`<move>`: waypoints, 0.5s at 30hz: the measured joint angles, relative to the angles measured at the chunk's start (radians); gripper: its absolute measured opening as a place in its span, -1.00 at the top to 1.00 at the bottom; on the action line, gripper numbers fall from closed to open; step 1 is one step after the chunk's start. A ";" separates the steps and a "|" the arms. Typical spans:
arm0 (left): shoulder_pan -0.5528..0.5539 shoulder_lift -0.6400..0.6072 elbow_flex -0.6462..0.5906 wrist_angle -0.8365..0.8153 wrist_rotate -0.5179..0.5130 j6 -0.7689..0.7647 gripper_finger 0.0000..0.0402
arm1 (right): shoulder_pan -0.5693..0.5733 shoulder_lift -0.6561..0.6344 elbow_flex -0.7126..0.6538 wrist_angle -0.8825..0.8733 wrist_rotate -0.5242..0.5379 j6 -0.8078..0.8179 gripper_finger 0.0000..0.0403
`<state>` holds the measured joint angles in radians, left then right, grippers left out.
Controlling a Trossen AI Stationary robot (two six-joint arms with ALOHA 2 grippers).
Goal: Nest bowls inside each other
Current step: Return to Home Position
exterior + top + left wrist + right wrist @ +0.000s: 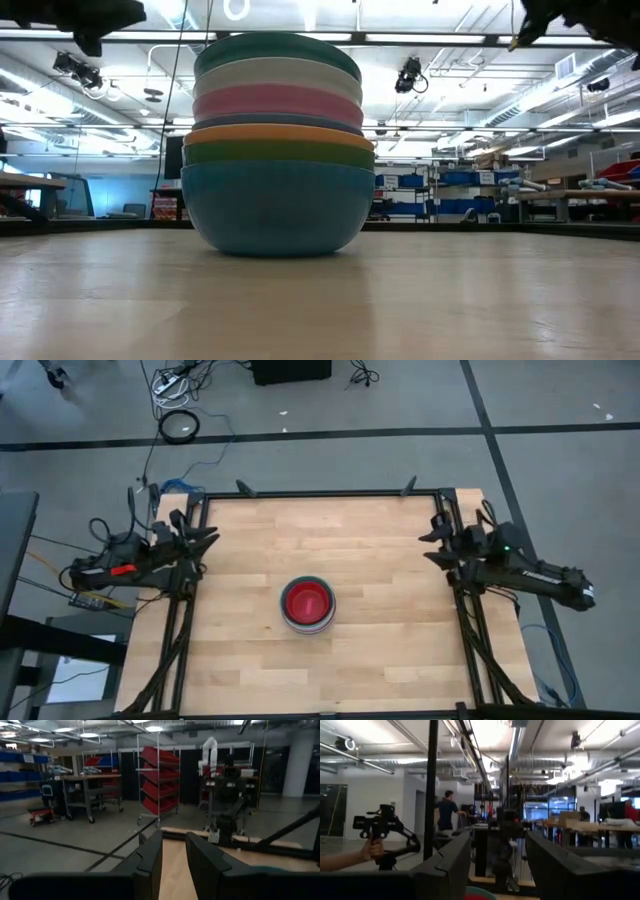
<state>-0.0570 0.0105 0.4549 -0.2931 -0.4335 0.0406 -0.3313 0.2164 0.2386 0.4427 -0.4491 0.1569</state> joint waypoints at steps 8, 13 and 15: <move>0.000 -0.009 -0.002 -0.017 0.000 -0.010 0.53 | 0.000 -0.194 0.000 -0.096 0.000 0.008 0.12; 0.000 -0.009 -0.002 -0.017 0.000 -0.019 0.53 | -0.005 -0.212 0.000 -0.097 -0.046 0.078 0.12; 0.000 -0.009 -0.002 -0.021 0.000 -0.018 0.53 | -0.013 -0.213 0.000 -0.102 -0.066 0.099 0.12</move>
<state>-0.0570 0.0016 0.4534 -0.3136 -0.4333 0.0222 -0.3443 0.0030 0.2382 0.3411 -0.5153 0.2557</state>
